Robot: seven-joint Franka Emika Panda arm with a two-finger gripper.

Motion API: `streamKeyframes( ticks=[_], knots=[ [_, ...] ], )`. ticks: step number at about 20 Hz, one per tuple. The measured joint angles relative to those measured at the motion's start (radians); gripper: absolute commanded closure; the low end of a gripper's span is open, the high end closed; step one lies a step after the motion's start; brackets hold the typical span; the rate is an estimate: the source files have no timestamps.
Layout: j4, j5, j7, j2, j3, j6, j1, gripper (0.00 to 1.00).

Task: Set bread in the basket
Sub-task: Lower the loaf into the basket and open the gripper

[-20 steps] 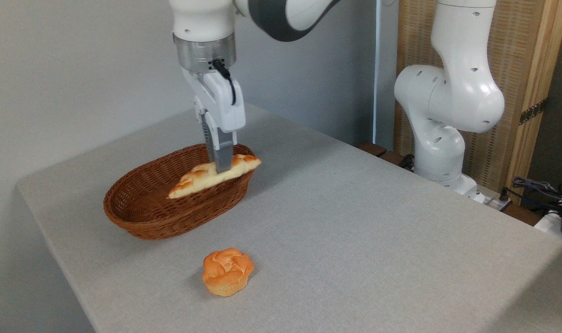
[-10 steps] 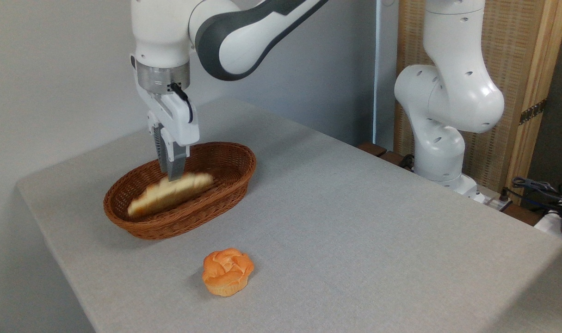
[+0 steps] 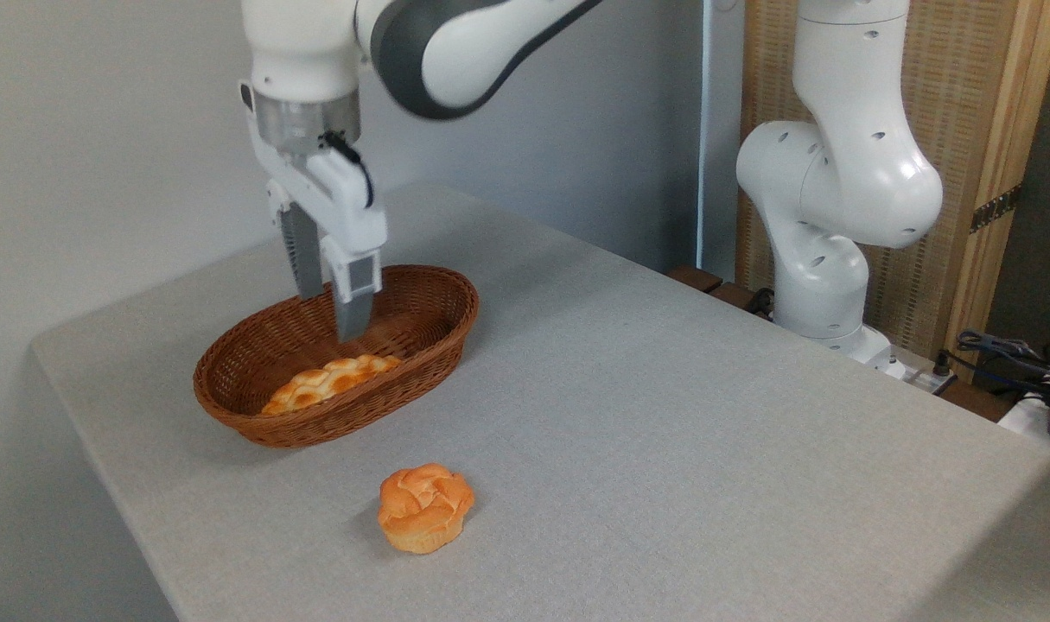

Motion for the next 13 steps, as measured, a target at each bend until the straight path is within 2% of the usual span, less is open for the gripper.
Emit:
streamKeyframes(
  ticks=[2, 3, 5, 8, 13],
  knots=[
    [0.092, 0.049, 0.0, -0.028, 0.07, -0.167, 0.008, 0.0],
    [0.119, 0.068, 0.0, -0.035, 0.09, -0.203, 0.012, 0.0],
    [0.152, 0.089, 0.0, -0.038, 0.116, -0.226, 0.024, 0.0],
    [0.193, 0.093, 0.0, -0.031, 0.138, -0.25, 0.043, 0.0],
    [0.214, 0.093, 0.0, -0.014, 0.143, -0.265, 0.044, 0.0]
  ],
)
